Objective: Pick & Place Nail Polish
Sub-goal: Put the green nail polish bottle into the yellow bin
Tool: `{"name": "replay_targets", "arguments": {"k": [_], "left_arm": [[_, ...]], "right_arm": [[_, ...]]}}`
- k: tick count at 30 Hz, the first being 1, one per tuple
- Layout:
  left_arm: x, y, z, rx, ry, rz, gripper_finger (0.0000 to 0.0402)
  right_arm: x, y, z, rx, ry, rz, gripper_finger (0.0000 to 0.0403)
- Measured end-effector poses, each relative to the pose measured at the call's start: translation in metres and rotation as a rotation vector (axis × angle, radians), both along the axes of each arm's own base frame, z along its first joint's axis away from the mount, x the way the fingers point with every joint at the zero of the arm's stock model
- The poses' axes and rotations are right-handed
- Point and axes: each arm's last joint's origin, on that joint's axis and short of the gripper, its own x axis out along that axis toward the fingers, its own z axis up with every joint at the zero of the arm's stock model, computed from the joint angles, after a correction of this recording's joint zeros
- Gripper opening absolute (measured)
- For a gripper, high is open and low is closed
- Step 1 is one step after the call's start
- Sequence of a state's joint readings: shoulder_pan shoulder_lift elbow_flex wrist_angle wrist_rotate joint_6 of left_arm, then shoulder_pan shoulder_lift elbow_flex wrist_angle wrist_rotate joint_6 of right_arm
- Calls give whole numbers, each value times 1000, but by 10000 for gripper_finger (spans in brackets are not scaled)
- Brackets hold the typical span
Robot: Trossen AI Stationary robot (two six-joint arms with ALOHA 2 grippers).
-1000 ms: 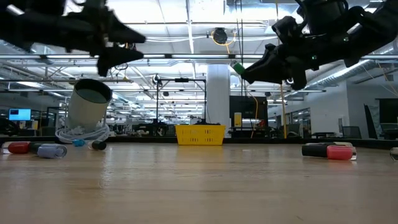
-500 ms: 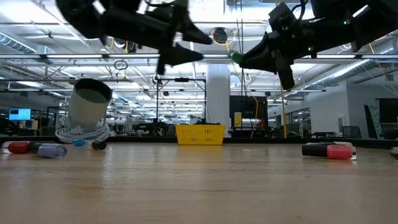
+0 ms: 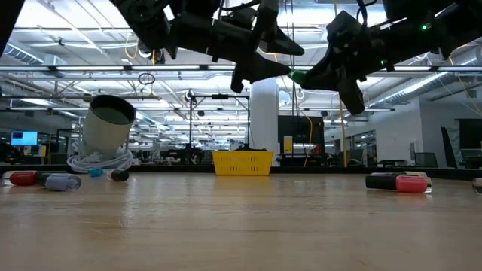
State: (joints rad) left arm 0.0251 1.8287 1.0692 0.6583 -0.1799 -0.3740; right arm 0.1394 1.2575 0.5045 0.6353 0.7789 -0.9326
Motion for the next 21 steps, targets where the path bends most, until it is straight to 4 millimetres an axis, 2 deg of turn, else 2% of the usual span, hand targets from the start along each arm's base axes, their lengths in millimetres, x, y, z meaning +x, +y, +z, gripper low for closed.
{"name": "replay_targets", "arguments": {"k": [9, 17, 21], "left_arm": [[-8, 1, 17, 86, 20, 21, 214], [-8, 1, 12, 61, 57, 25, 214], [-8, 1, 12, 15, 48, 30, 214]], "right_arm": [[1, 5, 3, 11, -35, 38, 51], [1, 7, 7, 4, -67, 40, 51], [2, 8, 9, 21, -94, 100, 51]]}}
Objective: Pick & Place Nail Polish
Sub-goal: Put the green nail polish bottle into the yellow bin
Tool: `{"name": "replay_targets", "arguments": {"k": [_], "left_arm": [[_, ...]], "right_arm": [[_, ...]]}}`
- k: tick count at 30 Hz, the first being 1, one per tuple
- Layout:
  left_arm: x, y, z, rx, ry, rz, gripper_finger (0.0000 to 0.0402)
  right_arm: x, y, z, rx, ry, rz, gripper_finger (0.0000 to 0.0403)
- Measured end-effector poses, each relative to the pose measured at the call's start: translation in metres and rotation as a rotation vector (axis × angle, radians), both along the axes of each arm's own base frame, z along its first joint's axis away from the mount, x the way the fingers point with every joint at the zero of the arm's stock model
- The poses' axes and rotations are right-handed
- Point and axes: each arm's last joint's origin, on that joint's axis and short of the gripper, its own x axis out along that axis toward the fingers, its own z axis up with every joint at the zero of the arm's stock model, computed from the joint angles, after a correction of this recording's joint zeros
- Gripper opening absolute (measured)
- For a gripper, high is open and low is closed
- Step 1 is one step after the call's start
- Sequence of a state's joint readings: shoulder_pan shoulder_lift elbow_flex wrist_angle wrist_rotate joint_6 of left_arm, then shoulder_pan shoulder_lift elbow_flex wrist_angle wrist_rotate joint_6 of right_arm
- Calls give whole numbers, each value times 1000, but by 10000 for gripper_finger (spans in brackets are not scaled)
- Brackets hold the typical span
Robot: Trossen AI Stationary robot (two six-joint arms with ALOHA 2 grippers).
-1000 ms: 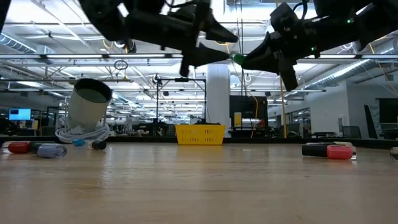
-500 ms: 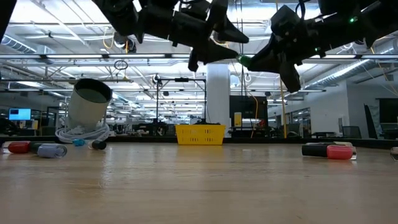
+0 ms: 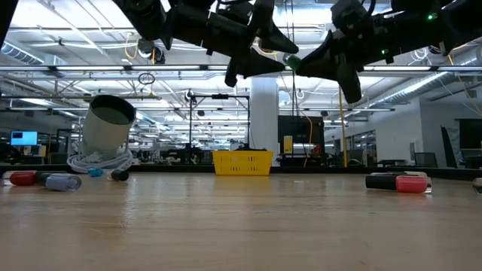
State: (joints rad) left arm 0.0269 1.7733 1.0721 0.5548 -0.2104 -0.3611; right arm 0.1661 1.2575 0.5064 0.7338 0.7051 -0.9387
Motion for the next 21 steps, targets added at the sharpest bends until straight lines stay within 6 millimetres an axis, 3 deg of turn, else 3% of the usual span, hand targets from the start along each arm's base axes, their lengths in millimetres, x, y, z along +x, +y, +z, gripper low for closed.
{"name": "replay_targets", "arguments": {"k": [21], "left_arm": [[5, 3, -8, -21, -21, -24, 214]], "right_arm": [[0, 0, 2, 5, -19, 3, 51]]}}
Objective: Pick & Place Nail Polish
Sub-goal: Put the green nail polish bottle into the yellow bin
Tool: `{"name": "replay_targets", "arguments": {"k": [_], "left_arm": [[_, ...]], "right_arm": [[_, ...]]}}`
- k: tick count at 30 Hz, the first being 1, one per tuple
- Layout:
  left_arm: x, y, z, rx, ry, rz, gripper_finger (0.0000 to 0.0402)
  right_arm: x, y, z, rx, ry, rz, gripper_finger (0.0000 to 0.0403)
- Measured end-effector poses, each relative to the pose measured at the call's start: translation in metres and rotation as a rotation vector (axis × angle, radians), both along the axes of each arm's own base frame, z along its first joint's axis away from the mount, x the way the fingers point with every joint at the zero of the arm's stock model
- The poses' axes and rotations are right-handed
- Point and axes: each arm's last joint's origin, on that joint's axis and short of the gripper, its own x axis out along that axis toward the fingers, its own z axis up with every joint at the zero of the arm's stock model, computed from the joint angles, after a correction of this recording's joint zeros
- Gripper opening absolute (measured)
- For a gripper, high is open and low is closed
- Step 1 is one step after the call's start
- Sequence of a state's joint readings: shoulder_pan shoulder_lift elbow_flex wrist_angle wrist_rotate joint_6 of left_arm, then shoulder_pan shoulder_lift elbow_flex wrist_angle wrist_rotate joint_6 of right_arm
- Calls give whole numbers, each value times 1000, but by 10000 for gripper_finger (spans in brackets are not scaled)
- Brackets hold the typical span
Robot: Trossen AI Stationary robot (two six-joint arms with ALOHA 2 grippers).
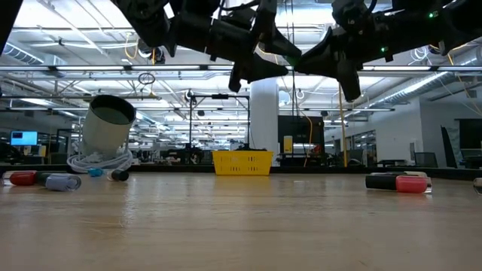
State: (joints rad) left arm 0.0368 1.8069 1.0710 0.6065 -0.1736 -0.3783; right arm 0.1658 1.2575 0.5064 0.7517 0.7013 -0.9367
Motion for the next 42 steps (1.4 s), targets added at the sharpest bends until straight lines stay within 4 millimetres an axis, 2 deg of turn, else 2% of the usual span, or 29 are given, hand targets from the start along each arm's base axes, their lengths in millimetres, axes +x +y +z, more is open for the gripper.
{"name": "replay_targets", "arguments": {"k": [11, 30, 35, 38, 42], "left_arm": [[0, 8, 3, -35, -39, 8, 214], [0, 8, 2, -21, -23, 5, 214], [11, 8, -3, -17, 1, 2, 214], [22, 9, 0, -18, 27, -13, 214], [25, 9, 6, 1, 68, -22, 214]], "right_arm": [[0, 0, 0, 0, 0, 0, 51], [0, 0, 0, 0, 0, 0, 51], [0, 0, 0, 1, 0, 0, 51], [0, 0, -1, -1, 8, -6, 51], [0, 0, -1, -1, 7, -8, 51]]}}
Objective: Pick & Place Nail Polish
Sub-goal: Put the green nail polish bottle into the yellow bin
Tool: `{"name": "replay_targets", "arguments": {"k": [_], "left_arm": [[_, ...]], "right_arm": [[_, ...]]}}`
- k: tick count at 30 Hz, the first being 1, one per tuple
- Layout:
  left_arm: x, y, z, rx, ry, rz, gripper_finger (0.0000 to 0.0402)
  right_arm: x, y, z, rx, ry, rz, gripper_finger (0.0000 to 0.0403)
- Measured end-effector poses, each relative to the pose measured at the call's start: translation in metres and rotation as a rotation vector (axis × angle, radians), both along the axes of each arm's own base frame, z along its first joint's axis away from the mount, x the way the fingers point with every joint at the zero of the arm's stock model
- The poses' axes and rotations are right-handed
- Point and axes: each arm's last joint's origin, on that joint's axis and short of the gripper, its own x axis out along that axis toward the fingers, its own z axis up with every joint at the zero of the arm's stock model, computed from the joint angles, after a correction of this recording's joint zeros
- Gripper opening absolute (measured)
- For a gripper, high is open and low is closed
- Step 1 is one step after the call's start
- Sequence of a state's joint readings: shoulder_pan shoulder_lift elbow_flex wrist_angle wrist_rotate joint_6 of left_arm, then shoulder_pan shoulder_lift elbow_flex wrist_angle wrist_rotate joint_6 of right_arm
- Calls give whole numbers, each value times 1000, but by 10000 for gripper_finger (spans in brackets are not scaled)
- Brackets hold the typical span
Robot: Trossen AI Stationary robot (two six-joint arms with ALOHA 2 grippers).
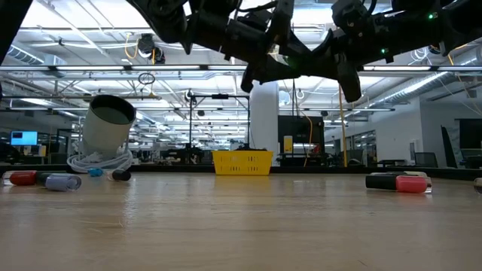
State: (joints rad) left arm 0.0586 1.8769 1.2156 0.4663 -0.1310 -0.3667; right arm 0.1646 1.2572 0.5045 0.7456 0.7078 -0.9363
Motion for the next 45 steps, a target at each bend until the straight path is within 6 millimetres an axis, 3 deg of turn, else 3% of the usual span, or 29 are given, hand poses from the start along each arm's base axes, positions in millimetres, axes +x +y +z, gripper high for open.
{"name": "replay_targets", "arguments": {"k": [11, 14, 19, 22, 30, 35, 41, 45], "left_arm": [[-2, 0, 2, -5, 12, 19, 206], [-2, 0, 3, -5, 1, 20, 169], [-2, 1, 2, 12, 10, 28, 60], [-2, 2, 2, 33, 15, 15, 51], [-6, 13, 6, 87, 40, 39, 51], [-21, 24, 22, 177, 124, 117, 51], [-44, 36, 31, 250, 207, 156, 51], [-67, 50, 14, 246, 165, 186, 51]], "right_arm": [[0, 0, 0, 5, -2, 2, 51], [0, 0, -1, 6, 4, 1, 51], [0, 0, -1, 14, 7, -1, 51], [0, 0, -2, 31, 7, -5, 54], [0, 0, -1, 268, -148, -22, 164], [-6, 0, 8, 362, -234, -32, 226], [-22, -2, 23, 461, -300, -46, 251], [-36, -5, 30, 505, -334, -48, 246]]}}
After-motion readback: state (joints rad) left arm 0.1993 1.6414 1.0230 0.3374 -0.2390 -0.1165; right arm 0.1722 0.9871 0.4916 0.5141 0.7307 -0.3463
